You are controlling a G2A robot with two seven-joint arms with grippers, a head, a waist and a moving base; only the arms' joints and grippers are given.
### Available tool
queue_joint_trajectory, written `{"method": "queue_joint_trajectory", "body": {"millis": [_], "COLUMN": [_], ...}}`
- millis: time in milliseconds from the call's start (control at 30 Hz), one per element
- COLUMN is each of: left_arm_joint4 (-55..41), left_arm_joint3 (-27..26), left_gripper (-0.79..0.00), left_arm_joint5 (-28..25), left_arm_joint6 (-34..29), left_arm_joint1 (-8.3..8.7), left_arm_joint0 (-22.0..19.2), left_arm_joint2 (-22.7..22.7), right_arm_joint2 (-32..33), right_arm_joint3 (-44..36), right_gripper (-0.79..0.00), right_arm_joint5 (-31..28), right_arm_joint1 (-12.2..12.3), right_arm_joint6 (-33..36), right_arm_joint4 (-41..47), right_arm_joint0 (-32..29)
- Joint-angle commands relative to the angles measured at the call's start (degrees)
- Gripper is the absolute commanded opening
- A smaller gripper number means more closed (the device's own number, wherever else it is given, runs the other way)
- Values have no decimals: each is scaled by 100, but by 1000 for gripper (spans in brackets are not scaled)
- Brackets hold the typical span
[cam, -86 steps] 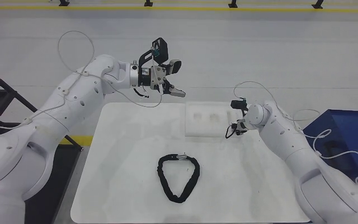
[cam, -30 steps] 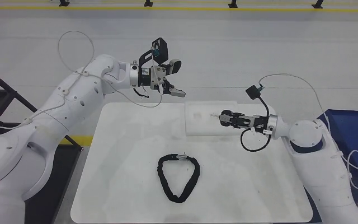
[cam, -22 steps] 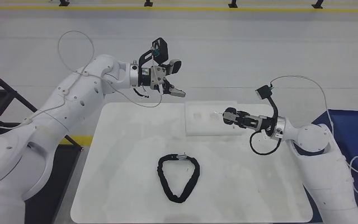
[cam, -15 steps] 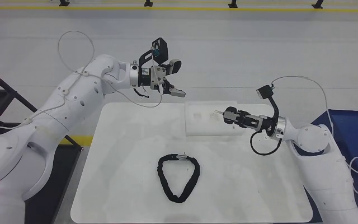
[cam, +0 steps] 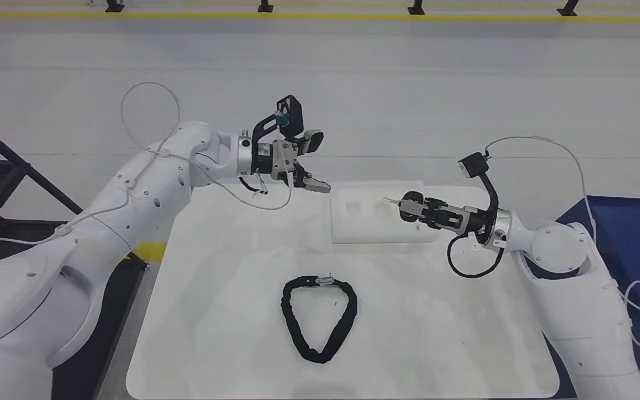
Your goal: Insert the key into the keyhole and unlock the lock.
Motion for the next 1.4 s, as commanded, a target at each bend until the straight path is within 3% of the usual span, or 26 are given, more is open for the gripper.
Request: {"method": "queue_joint_trajectory", "body": {"millis": [0, 167, 400, 533, 833, 1367], "left_arm_joint4": [318, 1071, 2493, 3244, 3848, 3864], "left_arm_joint3": [-14, 95, 183, 258, 423, 429], "left_gripper": [0, 0, 0, 0, 0, 0], "left_arm_joint5": [128, 143, 274, -58, -191, -191], "left_arm_joint6": [243, 883, 1689, 2016, 2007, 1990], "left_arm_joint1": [-5, -31, -145, -243, -436, -440], "left_arm_joint0": [223, 739, 1142, 1254, 1522, 1536], "left_arm_joint2": [-32, -90, -95, 5, 176, 176], "right_arm_joint2": [0, 0, 0, 0, 0, 0], "right_arm_joint3": [0, 0, 0, 0, 0, 0], "right_gripper": [-785, -785, -785, -785, -785, -785], "right_arm_joint5": [0, 0, 0, 0, 0, 0], "right_arm_joint1": [0, 0, 0, 0, 0, 0], "right_arm_joint6": [0, 0, 0, 0, 0, 0], "right_arm_joint4": [0, 0, 0, 0, 0, 0], "right_arm_joint0": [0, 0, 0, 0, 0, 0]}}
